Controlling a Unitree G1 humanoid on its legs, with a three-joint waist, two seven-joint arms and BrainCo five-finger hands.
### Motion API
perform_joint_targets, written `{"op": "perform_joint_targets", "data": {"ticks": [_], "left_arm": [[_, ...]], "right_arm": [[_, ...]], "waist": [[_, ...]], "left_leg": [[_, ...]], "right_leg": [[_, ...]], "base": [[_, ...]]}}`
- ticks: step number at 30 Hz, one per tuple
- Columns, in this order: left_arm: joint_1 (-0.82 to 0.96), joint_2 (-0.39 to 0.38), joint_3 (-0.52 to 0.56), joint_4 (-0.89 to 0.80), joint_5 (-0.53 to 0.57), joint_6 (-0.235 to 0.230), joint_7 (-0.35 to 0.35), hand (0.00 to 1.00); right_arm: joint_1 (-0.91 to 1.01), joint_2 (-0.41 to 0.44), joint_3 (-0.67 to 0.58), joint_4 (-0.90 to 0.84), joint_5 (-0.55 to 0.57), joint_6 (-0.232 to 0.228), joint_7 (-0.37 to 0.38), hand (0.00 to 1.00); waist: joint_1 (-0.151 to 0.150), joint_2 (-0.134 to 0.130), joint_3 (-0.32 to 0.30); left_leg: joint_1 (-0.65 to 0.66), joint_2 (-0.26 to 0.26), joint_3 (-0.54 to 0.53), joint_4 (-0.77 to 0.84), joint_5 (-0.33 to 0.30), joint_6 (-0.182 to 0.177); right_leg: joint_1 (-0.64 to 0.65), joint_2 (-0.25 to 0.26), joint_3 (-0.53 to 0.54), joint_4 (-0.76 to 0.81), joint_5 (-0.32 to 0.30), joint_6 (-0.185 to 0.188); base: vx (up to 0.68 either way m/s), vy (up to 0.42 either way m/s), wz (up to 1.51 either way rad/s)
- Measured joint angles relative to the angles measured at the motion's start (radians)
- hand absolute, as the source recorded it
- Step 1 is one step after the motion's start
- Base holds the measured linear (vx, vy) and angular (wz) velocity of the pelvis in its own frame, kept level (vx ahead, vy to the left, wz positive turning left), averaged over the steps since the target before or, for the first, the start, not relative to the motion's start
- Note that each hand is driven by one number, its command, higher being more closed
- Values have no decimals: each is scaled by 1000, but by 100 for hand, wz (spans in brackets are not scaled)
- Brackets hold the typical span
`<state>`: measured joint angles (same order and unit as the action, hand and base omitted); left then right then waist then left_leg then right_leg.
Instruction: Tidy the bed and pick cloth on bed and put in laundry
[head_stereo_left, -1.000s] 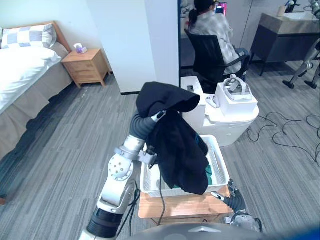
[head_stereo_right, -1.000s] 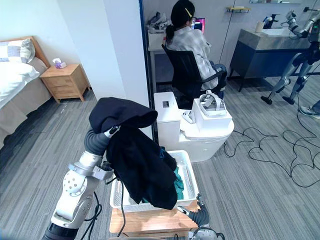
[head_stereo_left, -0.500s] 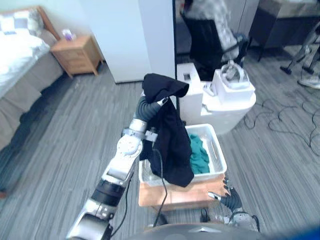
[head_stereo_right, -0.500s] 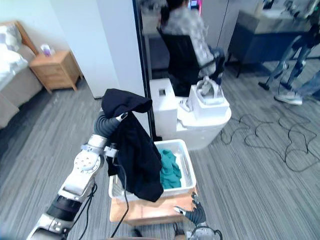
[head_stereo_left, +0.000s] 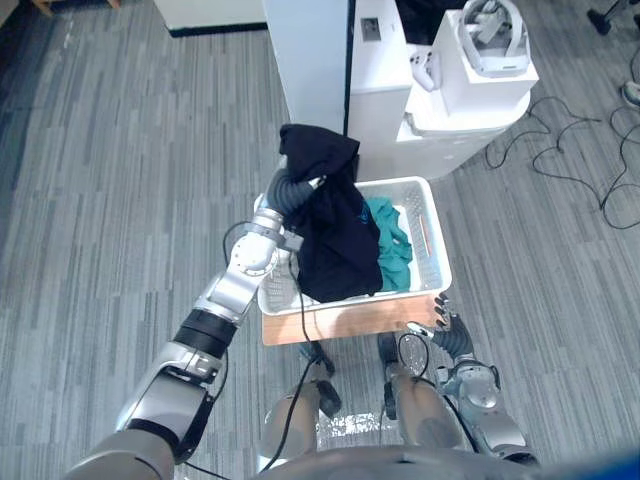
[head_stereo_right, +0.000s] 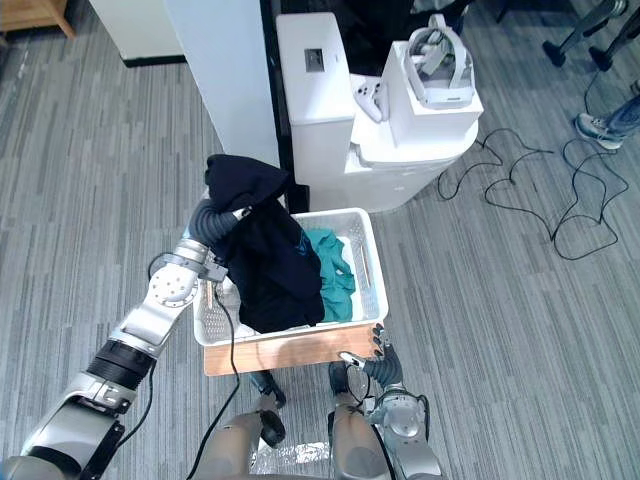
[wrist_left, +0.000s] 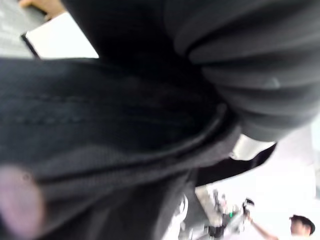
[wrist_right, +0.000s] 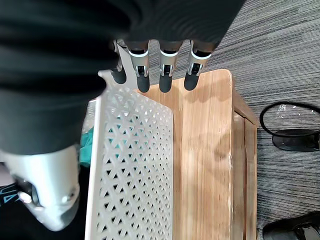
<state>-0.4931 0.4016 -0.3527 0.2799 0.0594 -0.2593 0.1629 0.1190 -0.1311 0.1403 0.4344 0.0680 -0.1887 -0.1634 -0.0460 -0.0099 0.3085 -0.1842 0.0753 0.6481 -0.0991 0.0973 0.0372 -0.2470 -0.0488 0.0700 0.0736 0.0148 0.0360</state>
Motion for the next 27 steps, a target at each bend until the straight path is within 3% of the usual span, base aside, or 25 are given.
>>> {"op": "perform_joint_targets", "data": {"ticks": [5, 6, 12, 21, 27], "left_arm": [[9, -32, -11, 1, -16, 55, -35, 100], [11, -35, -11, 2, -16, 62, -37, 0], [30, -40, -40, 30, -35, 128, -46, 0], [51, -37, 22, 56, -118, 137, -60, 0], [204, -22, 150, -159, -181, 130, -126, 0]], "right_arm": [[-7, -9, -14, -25, 7, -9, -1, 0], [-7, -9, -14, -25, 7, -9, -1, 0], [-8, -10, -12, -25, 7, -9, -2, 0], [-7, -11, -12, -22, 6, -7, -5, 0], [14, -10, -12, 5, -4, 2, 5, 0]], "waist": [[7, 1, 29], [7, 0, 32], [7, 1, 36], [4, 1, 36], [-7, 6, 29]], "left_leg": [[-12, 5, 0, 0, 3, -4], [-12, 5, 0, 0, 3, -4], [-16, 7, 0, 0, 4, -4], [23, 5, -12, 1, 10, 1], [83, 0, -63, -4, 3, -9]], "right_leg": [[-22, 5, 0, 17, -9, -3], [-23, 5, 0, 17, -10, -3], [-26, 7, 0, 17, -18, -4], [17, 7, -6, 14, -26, -6], [98, 0, -43, 7, -53, -3]], "base": [[12, 0, 0], [41, 5, 0], [54, 7, 0], [66, 4, 1], [52, -11, 21]]}}
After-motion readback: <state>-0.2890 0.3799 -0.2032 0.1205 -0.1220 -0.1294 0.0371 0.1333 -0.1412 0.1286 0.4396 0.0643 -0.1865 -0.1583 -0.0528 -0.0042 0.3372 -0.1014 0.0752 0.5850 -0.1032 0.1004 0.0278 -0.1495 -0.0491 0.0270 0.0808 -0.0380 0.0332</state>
